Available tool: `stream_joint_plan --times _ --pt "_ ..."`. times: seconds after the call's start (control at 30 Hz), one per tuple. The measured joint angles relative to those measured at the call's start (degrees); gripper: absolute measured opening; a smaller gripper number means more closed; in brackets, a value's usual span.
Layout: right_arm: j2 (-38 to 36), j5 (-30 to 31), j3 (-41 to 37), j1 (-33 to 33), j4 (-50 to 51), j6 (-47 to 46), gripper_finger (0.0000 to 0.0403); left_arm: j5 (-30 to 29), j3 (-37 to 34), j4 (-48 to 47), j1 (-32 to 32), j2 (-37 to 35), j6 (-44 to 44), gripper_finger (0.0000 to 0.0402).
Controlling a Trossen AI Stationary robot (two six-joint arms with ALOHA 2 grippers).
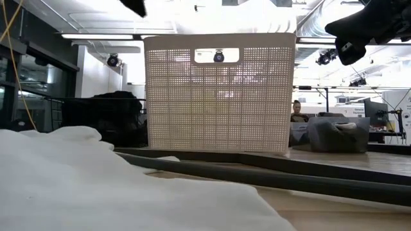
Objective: Pick & Place Cloths
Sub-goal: Put the white underwear into the wire basket
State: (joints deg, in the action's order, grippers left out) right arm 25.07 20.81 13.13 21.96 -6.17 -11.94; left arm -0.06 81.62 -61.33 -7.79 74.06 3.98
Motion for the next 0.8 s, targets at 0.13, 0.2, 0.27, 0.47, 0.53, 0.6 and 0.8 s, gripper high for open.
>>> stream_joint_plan --times 0.13,0.2,0.27,0.47,0.53,0.6,0.8 --pt "0.01 0.00 0.00 0.02 0.00 0.00 0.0002 0.52 -2.28 -1.13 -7.19 0.07 -1.45 0.0335" --pt "-0.01 -0.02 0.00 0.02 0.00 0.00 0.0002 0.72 -4.48 -1.06 -10.53 0.13 -2.39 0.0335" --pt "-0.01 0.00 0.00 0.01 0.00 0.00 0.0002 0.44 -6.69 0.28 -13.50 0.13 -4.82 0.0335" --pt "0.01 0.00 0.00 0.01 -0.03 0.01 0.0002 -0.11 -16.55 13.88 -18.37 0.13 -12.51 0.0335" --pt "0.01 0.00 0.00 0.00 -0.03 0.00 0.0002 0.10 -20.68 18.73 -18.78 0.13 -13.99 0.0335" --pt "0.00 0.00 0.00 0.01 -0.03 0.01 0.0002 -0.03 -24.57 23.32 -18.92 0.13 -15.97 0.0335" --pt "-0.01 0.00 0.00 0.01 -0.03 0.00 0.0002 -0.46 -33.93 33.86 -18.87 0.15 -17.60 0.0335"
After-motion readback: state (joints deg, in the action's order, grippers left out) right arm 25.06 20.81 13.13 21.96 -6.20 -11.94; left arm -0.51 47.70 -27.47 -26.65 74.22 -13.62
